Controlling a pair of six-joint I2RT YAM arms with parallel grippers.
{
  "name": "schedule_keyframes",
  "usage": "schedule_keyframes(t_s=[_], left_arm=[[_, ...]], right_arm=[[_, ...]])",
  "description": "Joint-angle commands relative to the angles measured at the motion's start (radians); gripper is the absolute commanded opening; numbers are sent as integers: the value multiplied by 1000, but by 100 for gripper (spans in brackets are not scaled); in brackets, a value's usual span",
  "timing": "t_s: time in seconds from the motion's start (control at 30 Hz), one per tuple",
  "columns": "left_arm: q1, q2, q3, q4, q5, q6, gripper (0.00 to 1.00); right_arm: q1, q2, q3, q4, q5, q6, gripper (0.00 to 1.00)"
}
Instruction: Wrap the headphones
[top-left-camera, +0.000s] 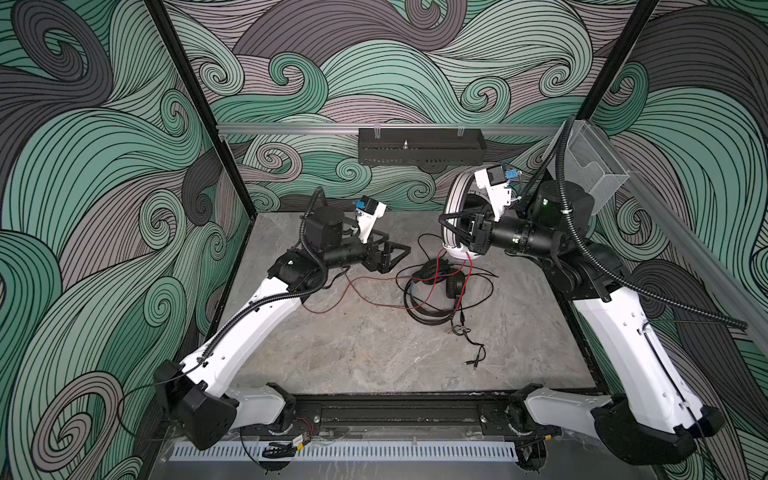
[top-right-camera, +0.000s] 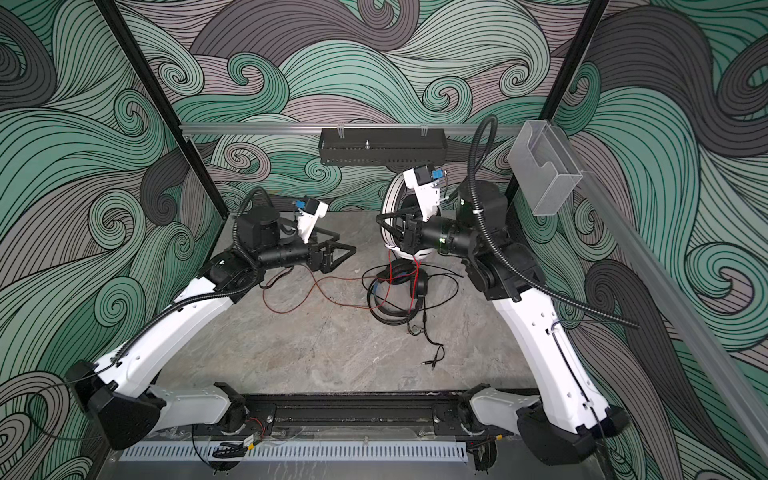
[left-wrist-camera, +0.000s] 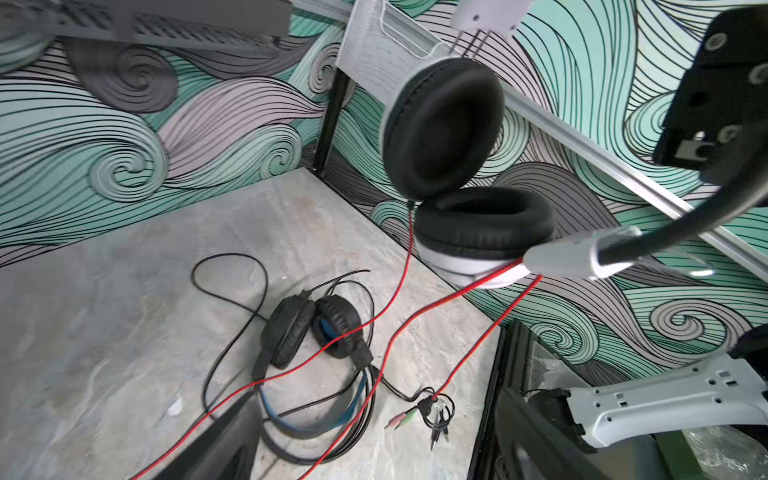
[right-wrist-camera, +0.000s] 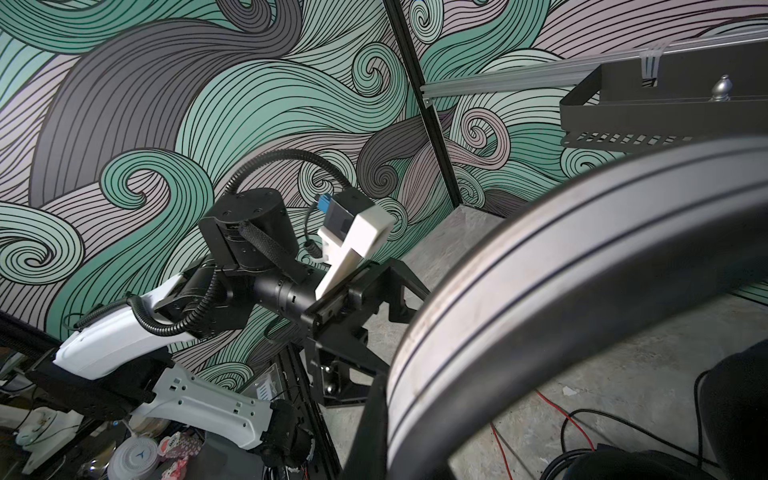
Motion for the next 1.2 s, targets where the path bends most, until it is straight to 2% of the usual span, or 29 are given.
schedule_keyframes(t_s=[0.0, 0.23, 0.53, 0.57, 0.67, 0.7, 0.8, 0.93, 1.03, 1.07, 1.13, 1.17], left_arm=[[-53, 70, 82, 68, 34, -14, 88], [-118, 229, 149, 120, 44, -38, 83], [-150, 299, 162, 192, 44, -93, 61], [-153, 300, 162, 199, 45, -97, 56], [-161, 299, 156, 206, 33, -106, 25], [-161, 295, 150, 208, 28, -109, 17], [-161, 263, 112, 227, -9, -119, 0], [-136, 188, 51, 215, -129, -122, 0], [-85, 122, 42, 89, -334, -136, 0], [-54, 99, 30, 76, -372, -140, 0], [16, 55, 8, 55, -378, -157, 0], [52, 33, -11, 71, -340, -158, 0]], right_arm=[[-4, -21, 2, 102, -14, -9, 0], [-5, -29, -7, 106, -16, -6, 0], [-6, -35, -15, 106, -13, -7, 0], [-6, -35, -15, 106, -12, -7, 0], [-6, -41, -20, 105, -8, -9, 0], [-6, -44, -22, 105, -7, -10, 0], [-11, -52, -34, 105, -4, -10, 0], [-15, -64, -58, 96, 2, -16, 0], [-15, -76, -80, 89, 3, -24, 0], [-15, -80, -86, 89, 4, -25, 0], [-15, -84, -94, 87, 4, -26, 0], [-14, -87, -98, 87, 3, -26, 0]])
